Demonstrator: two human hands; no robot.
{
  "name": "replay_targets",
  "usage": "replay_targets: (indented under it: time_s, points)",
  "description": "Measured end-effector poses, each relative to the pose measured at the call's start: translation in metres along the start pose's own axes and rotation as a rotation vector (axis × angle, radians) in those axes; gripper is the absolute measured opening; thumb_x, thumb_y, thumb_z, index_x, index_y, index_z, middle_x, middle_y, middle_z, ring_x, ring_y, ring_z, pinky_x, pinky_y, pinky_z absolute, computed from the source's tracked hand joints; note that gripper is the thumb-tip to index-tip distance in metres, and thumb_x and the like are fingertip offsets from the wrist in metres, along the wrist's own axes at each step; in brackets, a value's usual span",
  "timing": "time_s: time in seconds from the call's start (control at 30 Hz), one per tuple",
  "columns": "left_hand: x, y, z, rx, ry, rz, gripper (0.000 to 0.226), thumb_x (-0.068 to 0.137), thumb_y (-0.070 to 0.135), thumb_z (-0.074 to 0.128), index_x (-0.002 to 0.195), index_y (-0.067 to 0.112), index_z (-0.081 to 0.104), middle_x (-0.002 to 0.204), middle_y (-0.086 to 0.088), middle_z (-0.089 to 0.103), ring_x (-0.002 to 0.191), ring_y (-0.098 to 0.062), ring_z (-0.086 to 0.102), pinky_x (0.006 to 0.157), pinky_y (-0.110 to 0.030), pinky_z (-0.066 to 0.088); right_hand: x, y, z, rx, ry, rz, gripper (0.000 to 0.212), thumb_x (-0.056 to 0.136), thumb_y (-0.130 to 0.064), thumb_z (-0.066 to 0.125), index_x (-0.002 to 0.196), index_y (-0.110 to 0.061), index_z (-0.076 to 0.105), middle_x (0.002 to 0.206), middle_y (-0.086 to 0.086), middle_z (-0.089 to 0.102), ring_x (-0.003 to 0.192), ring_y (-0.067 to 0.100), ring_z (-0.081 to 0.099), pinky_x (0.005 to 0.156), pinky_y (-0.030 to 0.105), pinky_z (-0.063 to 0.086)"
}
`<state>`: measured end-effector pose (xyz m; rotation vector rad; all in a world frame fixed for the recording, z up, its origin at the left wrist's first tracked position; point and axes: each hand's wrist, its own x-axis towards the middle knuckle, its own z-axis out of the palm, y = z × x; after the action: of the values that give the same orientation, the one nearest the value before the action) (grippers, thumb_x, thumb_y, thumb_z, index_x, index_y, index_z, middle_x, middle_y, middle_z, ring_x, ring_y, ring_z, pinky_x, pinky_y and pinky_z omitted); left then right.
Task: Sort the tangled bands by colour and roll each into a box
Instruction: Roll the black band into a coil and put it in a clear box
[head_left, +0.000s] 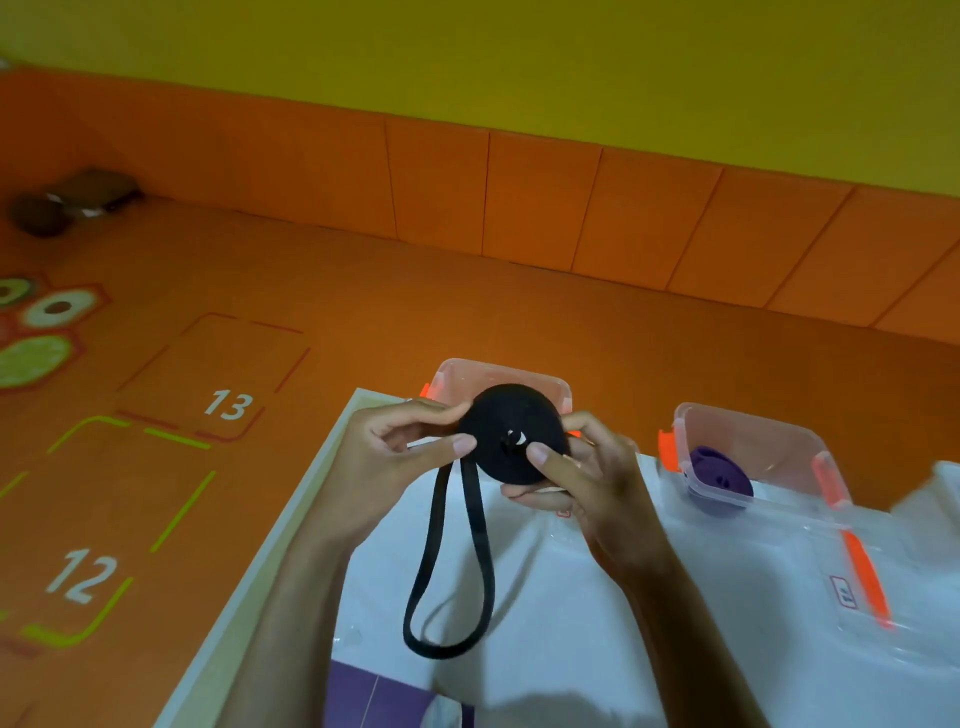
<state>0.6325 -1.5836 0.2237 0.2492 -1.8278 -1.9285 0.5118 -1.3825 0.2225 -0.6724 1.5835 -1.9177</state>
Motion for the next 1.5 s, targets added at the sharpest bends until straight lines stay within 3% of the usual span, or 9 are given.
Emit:
replay_targets:
  time_s: [0.17, 0.3, 0.5, 0.6, 0.9, 1.17, 1.3, 1.4, 1.5]
  points:
    - [-0.023, -0.006, 0.020, 0.034, 0.125, 0.042, 0.038, 0.078, 0.037, 0.093, 0.112, 0.026, 0.081, 0.106, -0.001, 0.081, 0.097, -0.016, 0.077, 0.083, -0.020, 0.058, -0.016, 0.004, -0.009, -0.252, 0.011, -0.064, 0.017, 0.091, -0.029, 0.078, 0.105, -0.034, 0.070, 0.100, -0.005, 0.081, 0.081, 0.024, 0.081, 0.065, 0.027, 0.064]
    - [-0.036, -0.007, 0.039, 0.019, 0.256, 0.055, 0.023, 0.076, 0.032, 0.092, 0.097, 0.028, 0.083, 0.105, -0.001, 0.082, 0.103, -0.022, 0.077, 0.087, -0.025, 0.059, -0.022, 0.000, -0.010, -0.223, -0.018, -0.043, 0.015, 0.088, -0.024, 0.079, 0.099, -0.029, 0.070, 0.105, -0.002, 0.077, 0.077, 0.032, 0.080, 0.068, 0.038, 0.067]
    - [-0.034, 0.005, 0.024, 0.004, 0.122, 0.068, 0.029, 0.080, 0.027, 0.090, 0.108, 0.028, 0.085, 0.107, 0.000, 0.080, 0.104, -0.017, 0.075, 0.090, -0.023, 0.057, -0.025, -0.001, -0.001, -0.062, -0.056, -0.053, 0.022, 0.090, -0.018, 0.080, 0.104, -0.010, 0.064, 0.110, 0.007, 0.073, 0.093, 0.040, 0.078, 0.080, 0.050, 0.066]
    - [-0.025, 0.013, 0.013, 0.067, 0.114, 0.121, 0.030, 0.077, 0.033, 0.093, 0.105, 0.029, 0.085, 0.101, -0.001, 0.081, 0.096, -0.020, 0.077, 0.086, -0.025, 0.058, -0.020, 0.000, 0.007, -0.035, -0.042, -0.080, 0.023, 0.092, -0.016, 0.078, 0.111, -0.018, 0.066, 0.116, 0.008, 0.075, 0.097, 0.038, 0.078, 0.081, 0.048, 0.066]
    - [0.008, 0.006, 0.014, 0.004, 0.211, 0.216, 0.018, 0.076, 0.013, 0.093, 0.088, 0.022, 0.083, 0.102, -0.005, 0.082, 0.103, -0.028, 0.078, 0.091, -0.035, 0.061, 0.017, -0.017, 0.012, -0.310, 0.044, -0.154, 0.014, 0.086, -0.050, 0.071, 0.096, -0.040, 0.074, 0.096, -0.007, 0.075, 0.077, 0.017, 0.074, 0.050, 0.026, 0.057]
    - [0.029, 0.001, -0.030, 0.012, -0.012, 0.089, 0.032, 0.088, 0.010, 0.082, 0.118, 0.021, 0.082, 0.099, 0.008, 0.077, 0.100, -0.010, 0.070, 0.090, -0.021, 0.053, 0.040, -0.014, 0.025, -0.152, 0.038, -0.081, 0.011, 0.091, -0.030, 0.074, 0.102, -0.030, 0.070, 0.119, 0.006, 0.074, 0.097, 0.030, 0.078, 0.063, 0.039, 0.066]
    - [0.037, 0.004, -0.039, 0.004, 0.059, 0.168, 0.029, 0.083, 0.008, 0.089, 0.106, 0.025, 0.083, 0.103, 0.001, 0.082, 0.095, -0.013, 0.078, 0.083, -0.018, 0.058, 0.046, -0.011, 0.029, -0.181, -0.052, -0.028, 0.011, 0.089, -0.031, 0.075, 0.099, -0.031, 0.069, 0.116, 0.002, 0.076, 0.103, 0.026, 0.077, 0.065, 0.047, 0.066]
    - [0.041, -0.001, -0.041, -0.028, 0.131, 0.185, 0.018, 0.080, 0.010, 0.091, 0.095, 0.018, 0.083, 0.106, -0.002, 0.081, 0.102, -0.018, 0.078, 0.084, -0.021, 0.059, 0.051, -0.016, 0.032, -0.321, -0.054, -0.041, 0.019, 0.083, -0.040, 0.076, 0.098, -0.030, 0.071, 0.109, -0.008, 0.074, 0.098, 0.020, 0.077, 0.059, 0.041, 0.065]
    - [0.044, -0.008, -0.043, -0.025, 0.143, 0.173, 0.015, 0.080, 0.013, 0.091, 0.092, 0.017, 0.084, 0.108, -0.004, 0.079, 0.106, -0.023, 0.076, 0.087, -0.026, 0.059, 0.054, -0.015, 0.035, -0.350, -0.044, -0.049, 0.020, 0.085, -0.029, 0.078, 0.104, -0.034, 0.071, 0.109, -0.007, 0.076, 0.086, 0.025, 0.079, 0.051, 0.037, 0.063]
